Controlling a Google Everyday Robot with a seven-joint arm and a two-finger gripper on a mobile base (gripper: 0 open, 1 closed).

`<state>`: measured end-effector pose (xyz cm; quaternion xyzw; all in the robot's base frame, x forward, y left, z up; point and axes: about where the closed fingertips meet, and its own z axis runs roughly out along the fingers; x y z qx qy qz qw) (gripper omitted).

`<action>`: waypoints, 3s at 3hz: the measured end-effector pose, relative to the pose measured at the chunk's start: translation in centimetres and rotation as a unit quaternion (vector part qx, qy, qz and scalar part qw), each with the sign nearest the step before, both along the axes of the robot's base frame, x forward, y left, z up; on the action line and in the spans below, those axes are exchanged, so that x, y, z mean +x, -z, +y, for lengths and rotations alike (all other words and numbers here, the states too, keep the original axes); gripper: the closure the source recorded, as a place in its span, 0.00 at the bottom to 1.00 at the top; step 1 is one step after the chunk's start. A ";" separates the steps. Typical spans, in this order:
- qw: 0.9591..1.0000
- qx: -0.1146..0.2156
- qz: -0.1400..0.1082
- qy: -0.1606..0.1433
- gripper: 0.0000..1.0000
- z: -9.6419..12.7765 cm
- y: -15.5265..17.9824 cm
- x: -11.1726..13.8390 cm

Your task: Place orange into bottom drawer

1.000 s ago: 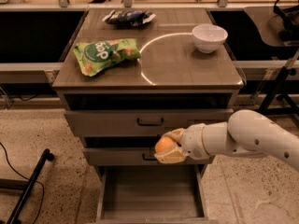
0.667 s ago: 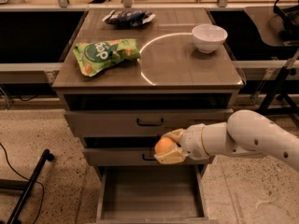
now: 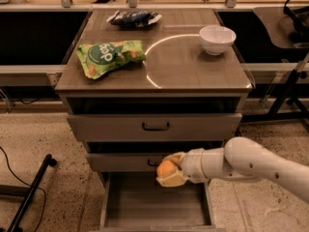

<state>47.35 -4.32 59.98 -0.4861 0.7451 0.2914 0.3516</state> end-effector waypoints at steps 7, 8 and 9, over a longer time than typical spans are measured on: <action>0.996 -0.024 0.083 -0.010 1.00 5.3 27.7 -0.8; 0.996 -0.033 0.078 -0.006 1.00 4.7 30.7 0.8; 0.995 -0.045 0.085 0.011 0.86 4.1 34.0 2.4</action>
Offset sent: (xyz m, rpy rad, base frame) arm -0.0319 0.0268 -0.1629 -0.0260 0.1102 -0.0105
